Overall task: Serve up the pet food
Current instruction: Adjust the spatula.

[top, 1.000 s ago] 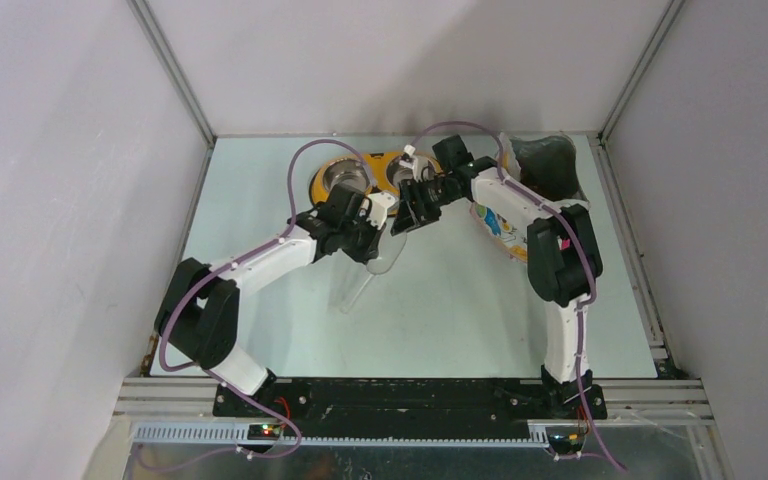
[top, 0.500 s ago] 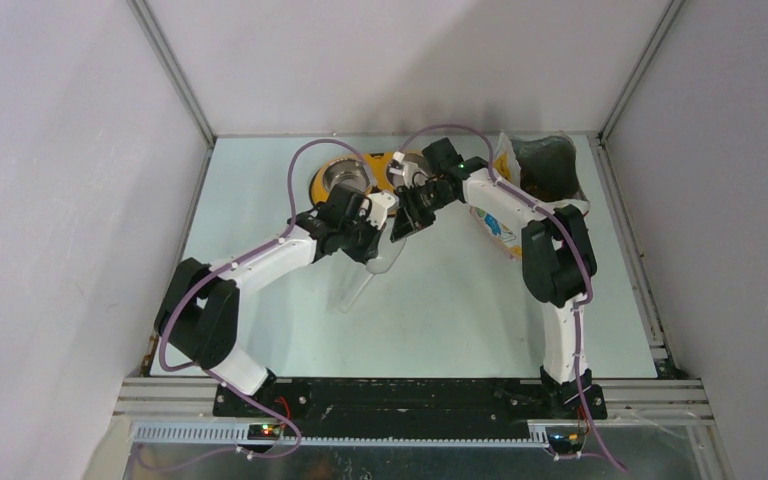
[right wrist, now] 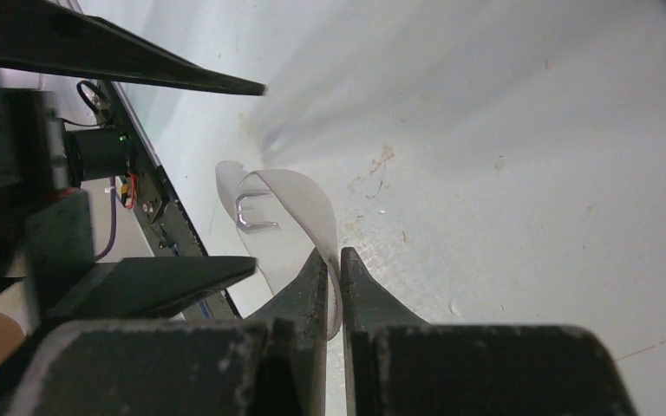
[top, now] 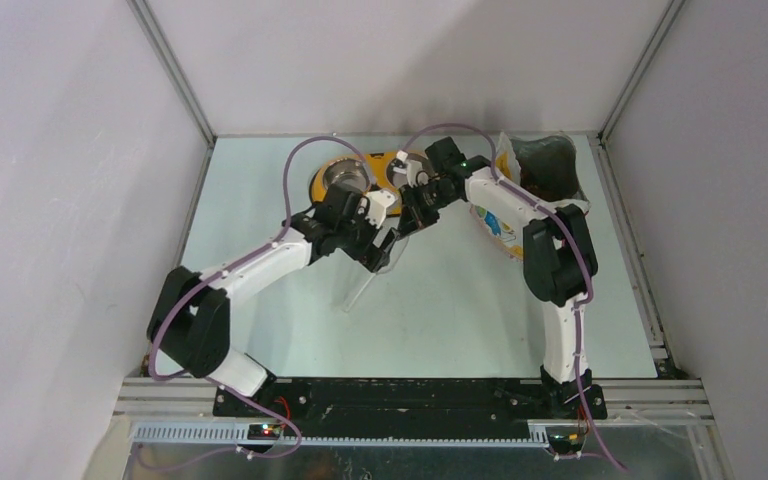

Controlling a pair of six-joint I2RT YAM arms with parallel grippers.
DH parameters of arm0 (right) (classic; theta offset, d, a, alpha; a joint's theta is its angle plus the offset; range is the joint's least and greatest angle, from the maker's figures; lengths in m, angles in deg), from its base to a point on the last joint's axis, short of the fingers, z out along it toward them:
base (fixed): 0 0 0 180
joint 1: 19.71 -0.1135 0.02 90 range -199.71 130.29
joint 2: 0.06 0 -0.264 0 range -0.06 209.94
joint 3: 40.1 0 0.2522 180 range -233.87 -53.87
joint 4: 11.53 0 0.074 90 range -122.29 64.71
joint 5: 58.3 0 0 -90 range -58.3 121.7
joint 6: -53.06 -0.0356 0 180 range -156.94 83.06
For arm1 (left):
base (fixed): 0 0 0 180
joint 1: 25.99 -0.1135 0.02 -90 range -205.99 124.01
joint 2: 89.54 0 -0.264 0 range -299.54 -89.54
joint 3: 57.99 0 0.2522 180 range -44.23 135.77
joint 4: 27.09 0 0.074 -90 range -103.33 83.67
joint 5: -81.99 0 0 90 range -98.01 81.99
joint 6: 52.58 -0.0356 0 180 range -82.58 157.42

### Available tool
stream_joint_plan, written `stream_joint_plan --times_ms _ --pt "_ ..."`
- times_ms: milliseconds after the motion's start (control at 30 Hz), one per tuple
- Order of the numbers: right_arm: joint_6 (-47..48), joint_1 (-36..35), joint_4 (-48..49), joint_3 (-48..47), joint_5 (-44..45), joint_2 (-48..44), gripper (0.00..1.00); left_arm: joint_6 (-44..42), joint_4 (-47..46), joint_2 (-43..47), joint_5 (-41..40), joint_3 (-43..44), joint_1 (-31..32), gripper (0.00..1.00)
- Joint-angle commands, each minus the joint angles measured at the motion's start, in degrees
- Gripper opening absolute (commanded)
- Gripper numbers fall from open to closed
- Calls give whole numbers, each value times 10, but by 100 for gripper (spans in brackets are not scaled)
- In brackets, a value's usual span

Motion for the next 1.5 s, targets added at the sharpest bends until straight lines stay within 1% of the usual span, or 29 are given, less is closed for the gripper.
stream_joint_plan --times_ms 0,100,133,167,233,300,367,500,633,700,833,967,1033,1067,1100,1133,1167,1200,1233,1267,1300,1433,1467 --pt "-5 17 7 -21 -7 -20 0 -17 -9 81 -3 11 -19 99" --pt "-11 33 15 -15 -15 -37 0 -12 -11 117 50 11 -71 100" --pt "-12 36 19 -12 -19 -47 0 -9 -14 130 88 10 -81 100" --pt "-14 42 22 -10 -26 -52 0 -5 -15 134 106 5 -99 100" --pt "-16 52 31 -3 -34 -72 0 1 -21 142 186 -6 -115 100" --pt "-16 60 42 8 -42 -106 0 4 -24 137 241 -18 -123 100" --pt "-15 67 51 17 -46 -134 0 9 -32 128 276 -26 -125 100" --pt "-9 85 75 40 -53 -195 0 21 -51 121 331 -38 -128 100" --pt "1 106 97 67 -65 -248 0 21 -30 116 388 -24 -129 100" --pt "0 118 111 81 -81 -267 0 25 -27 114 404 -19 -131 100" --pt "-19 138 155 115 -108 -290 0 29 -4 90 453 10 -139 100" --pt "-49 152 214 149 -124 -309 0 54 26 42 519 73 -145 100" --pt "-63 159 245 169 -119 -325 0 104 -4 23 544 88 -146 100" --pt "-73 163 262 179 -113 -337 0 159 -57 18 546 80 -146 100" --pt "-78 166 269 183 -111 -343 0 189 -88 17 543 71 -147 100" --pt "-89 172 284 193 -107 -355 0 257 -166 20 541 46 -149 100" --pt "-95 176 295 198 -105 -361 0 295 -211 23 540 29 -151 100" --pt "-108 182 316 210 -103 -373 0 358 -300 30 536 -4 -154 100" --pt "-116 189 327 216 -103 -378 0 388 -337 34 534 -18 -156 100" --pt "-129 192 347 228 -104 -387 0 432 -393 42 529 -37 -160 100" --pt "-142 197 355 232 -107 -391 0 456 -408 45 522 -43 -162 100" --pt "-202 211 421 256 -135 -393 0 508 -470 56 514 -60 -170 100" --pt "-215 213 448 264 -141 -390 0 520 -508 58 515 -70 -170 100"
